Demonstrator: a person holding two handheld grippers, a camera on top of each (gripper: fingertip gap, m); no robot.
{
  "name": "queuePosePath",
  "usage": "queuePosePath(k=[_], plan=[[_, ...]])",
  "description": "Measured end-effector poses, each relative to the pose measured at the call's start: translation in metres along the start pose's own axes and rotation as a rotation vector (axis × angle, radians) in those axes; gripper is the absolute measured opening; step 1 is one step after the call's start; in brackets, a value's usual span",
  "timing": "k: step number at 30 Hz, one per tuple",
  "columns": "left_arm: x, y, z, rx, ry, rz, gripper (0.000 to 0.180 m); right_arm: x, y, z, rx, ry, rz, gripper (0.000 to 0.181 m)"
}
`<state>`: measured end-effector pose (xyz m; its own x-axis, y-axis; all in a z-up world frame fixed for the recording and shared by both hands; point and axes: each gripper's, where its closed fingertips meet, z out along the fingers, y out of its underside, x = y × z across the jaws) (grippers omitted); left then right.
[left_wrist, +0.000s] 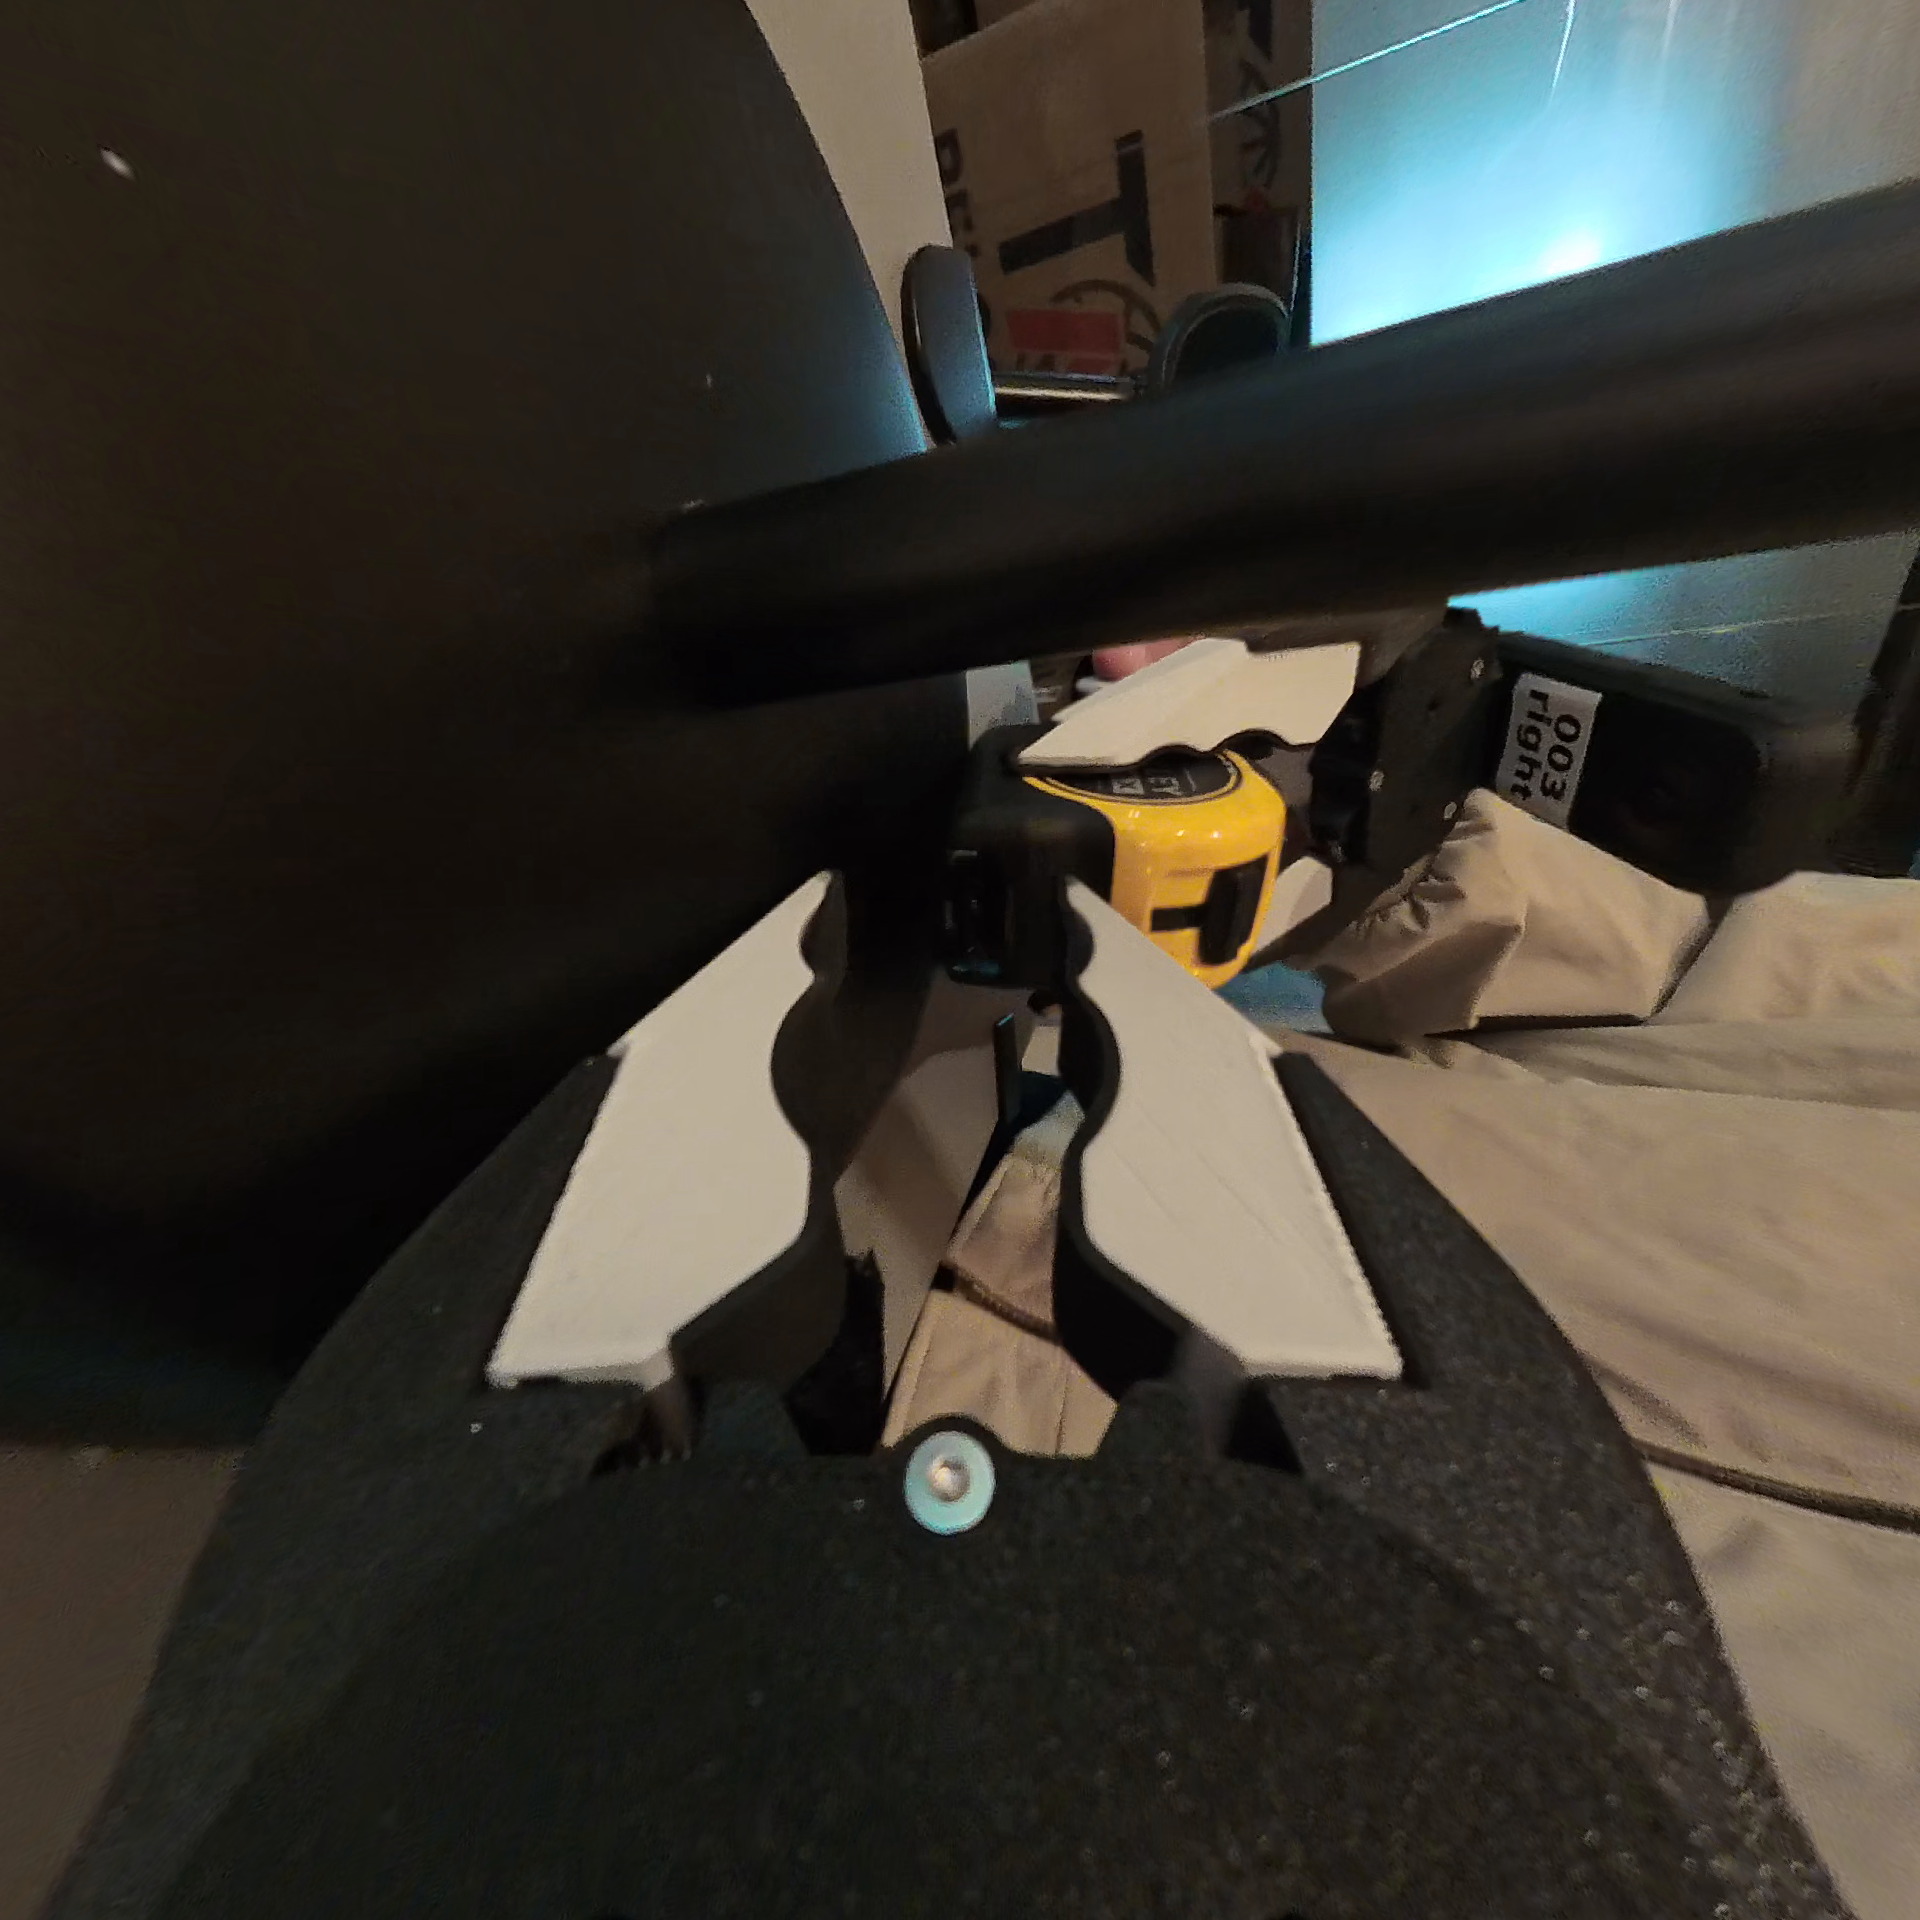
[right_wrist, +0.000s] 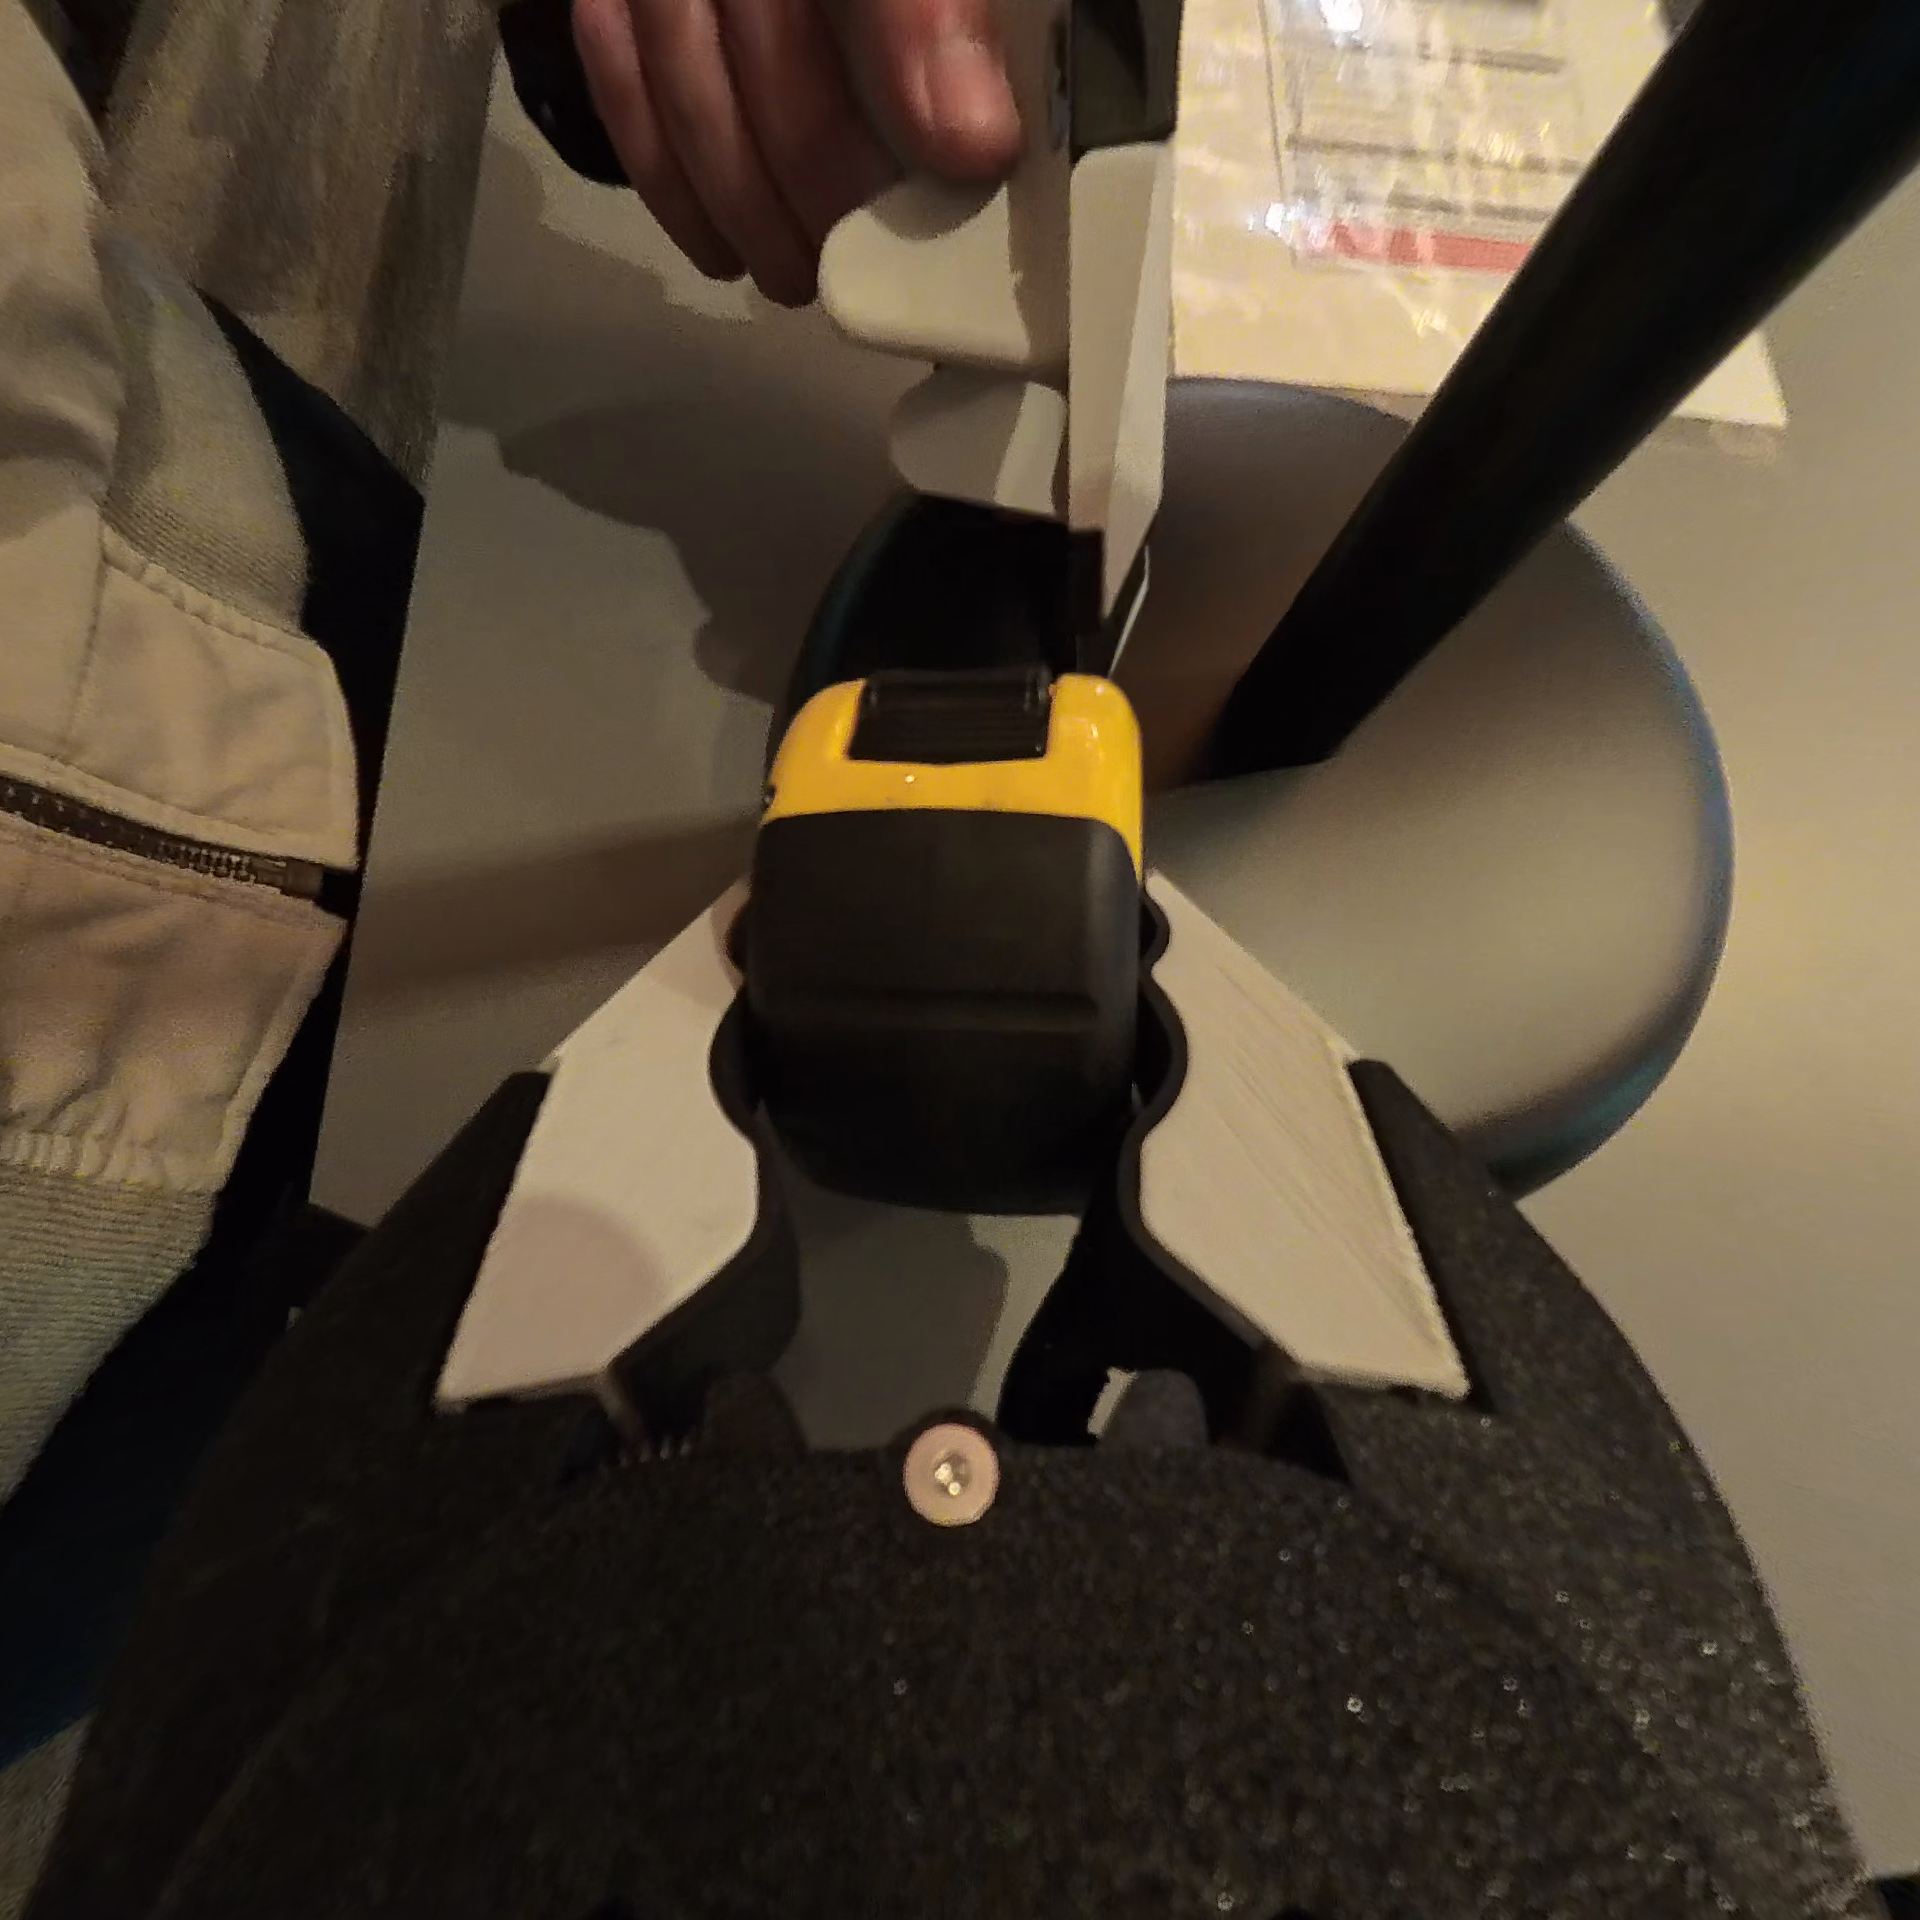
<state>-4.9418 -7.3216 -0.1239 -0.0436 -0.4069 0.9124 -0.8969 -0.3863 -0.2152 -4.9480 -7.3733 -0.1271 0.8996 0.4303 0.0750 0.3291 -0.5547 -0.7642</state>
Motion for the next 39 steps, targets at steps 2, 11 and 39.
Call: queuePosePath(k=[2,11,39], plan=[[0.001,0.004,-0.001,-0.019,-0.013,0.029,0.036,0.0,0.004,-0.004,-0.007,0.002,0.004,0.067],[0.005,0.009,0.031,-0.104,-0.109,0.17,0.033,-0.014,0.045,-0.015,-0.051,0.05,0.072,0.068],[0.044,0.029,0.08,0.093,-0.067,-0.007,0.027,-0.017,0.072,-0.028,-0.108,0.095,0.089,0.066]])
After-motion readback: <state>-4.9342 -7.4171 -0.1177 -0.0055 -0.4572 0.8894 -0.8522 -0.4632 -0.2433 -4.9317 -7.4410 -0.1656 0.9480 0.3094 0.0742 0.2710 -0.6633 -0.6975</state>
